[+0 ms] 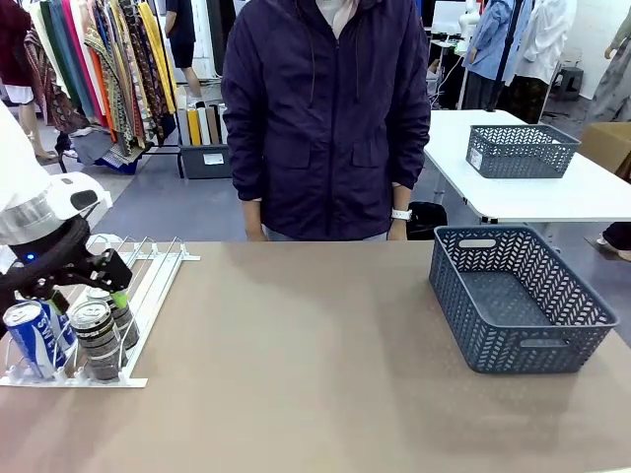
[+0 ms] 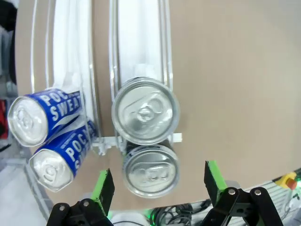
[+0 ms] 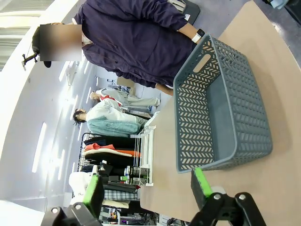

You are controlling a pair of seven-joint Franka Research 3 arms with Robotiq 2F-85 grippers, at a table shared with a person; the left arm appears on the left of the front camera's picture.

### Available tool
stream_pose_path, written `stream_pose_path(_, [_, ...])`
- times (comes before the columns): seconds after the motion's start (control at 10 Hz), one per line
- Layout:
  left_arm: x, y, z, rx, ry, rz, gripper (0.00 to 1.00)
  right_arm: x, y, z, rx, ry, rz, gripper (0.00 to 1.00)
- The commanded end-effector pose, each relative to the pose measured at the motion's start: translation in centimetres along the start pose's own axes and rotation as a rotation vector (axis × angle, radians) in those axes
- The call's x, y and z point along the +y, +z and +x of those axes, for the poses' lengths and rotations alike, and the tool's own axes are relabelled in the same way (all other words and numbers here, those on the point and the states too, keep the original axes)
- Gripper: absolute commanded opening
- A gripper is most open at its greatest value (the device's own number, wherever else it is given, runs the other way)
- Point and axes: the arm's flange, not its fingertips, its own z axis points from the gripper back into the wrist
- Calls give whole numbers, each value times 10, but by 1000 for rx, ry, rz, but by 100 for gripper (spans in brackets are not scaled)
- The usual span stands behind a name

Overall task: Retrieve and store the cans from the dispenser.
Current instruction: Pick up one can from the Automatic Can Dispenser and place it in the middle of the table.

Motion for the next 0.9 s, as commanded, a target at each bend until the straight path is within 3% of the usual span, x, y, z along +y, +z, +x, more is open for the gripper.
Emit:
stream_pose_path(0.0, [13, -16, -34, 10, 58, 47, 100, 2, 0, 3, -17, 17, 23, 100])
stream_pose_path(0.7, [19, -52, -32, 11, -3, 9, 100, 2, 0, 3, -17, 17, 23, 100])
stream_pose_path(0.8, [19, -54, -32, 22, 0, 20, 74, 2, 0, 3, -17, 17, 23, 100])
